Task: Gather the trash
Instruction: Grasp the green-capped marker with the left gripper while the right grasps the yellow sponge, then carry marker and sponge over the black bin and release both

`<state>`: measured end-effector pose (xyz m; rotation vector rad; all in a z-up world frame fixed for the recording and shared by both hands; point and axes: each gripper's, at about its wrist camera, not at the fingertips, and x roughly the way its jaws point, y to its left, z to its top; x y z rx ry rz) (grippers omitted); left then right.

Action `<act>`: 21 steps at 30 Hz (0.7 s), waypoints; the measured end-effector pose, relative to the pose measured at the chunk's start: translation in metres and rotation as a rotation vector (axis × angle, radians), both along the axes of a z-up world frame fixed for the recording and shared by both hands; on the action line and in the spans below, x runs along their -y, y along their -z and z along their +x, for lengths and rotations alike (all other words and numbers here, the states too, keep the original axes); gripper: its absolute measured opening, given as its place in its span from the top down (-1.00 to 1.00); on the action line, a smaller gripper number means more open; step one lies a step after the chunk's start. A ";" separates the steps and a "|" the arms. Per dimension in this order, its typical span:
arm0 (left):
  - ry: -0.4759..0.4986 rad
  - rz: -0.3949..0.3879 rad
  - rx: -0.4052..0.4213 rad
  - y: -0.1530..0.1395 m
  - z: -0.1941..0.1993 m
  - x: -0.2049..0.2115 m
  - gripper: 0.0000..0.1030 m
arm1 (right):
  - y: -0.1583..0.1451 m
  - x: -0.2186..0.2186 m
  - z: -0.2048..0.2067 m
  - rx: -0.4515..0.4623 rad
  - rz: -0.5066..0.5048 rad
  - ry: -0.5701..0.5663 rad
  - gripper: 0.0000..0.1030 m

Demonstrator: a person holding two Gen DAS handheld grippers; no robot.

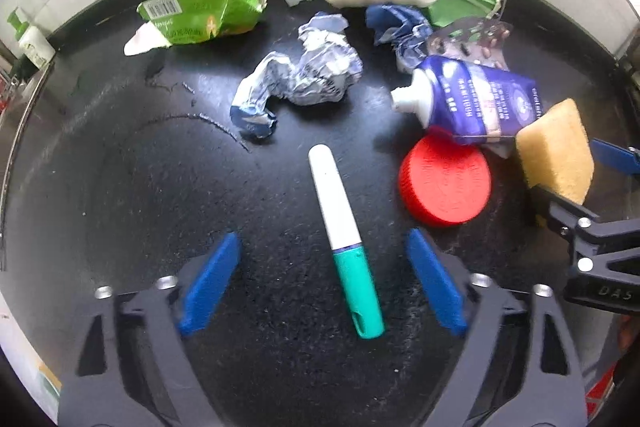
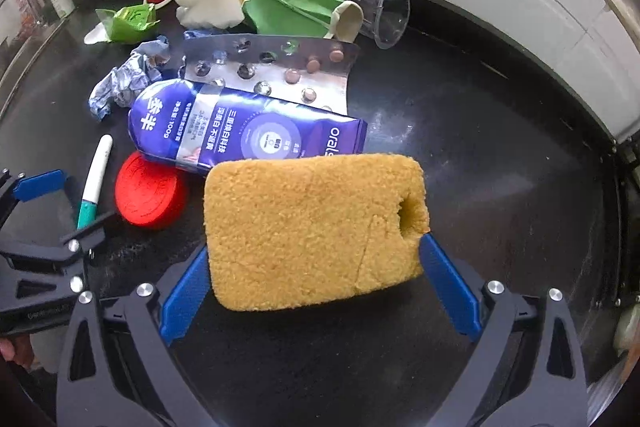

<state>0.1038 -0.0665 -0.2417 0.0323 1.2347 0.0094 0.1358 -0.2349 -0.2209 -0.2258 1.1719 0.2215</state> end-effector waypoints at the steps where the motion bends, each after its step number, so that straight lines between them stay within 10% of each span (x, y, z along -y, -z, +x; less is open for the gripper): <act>1: -0.010 0.003 0.003 -0.003 -0.001 0.001 -0.20 | 0.000 0.000 0.000 0.002 -0.009 -0.016 -0.56; 4: -0.052 0.019 -0.014 -0.007 0.000 0.006 0.73 | -0.004 0.003 -0.005 0.011 -0.024 -0.051 -0.08; 8: -0.120 0.006 -0.040 -0.013 -0.010 0.005 0.76 | -0.016 0.016 -0.009 0.011 0.020 -0.064 0.33; 21: -0.204 0.014 0.009 -0.061 -0.057 -0.023 0.76 | -0.073 0.004 -0.043 0.096 0.069 -0.185 0.38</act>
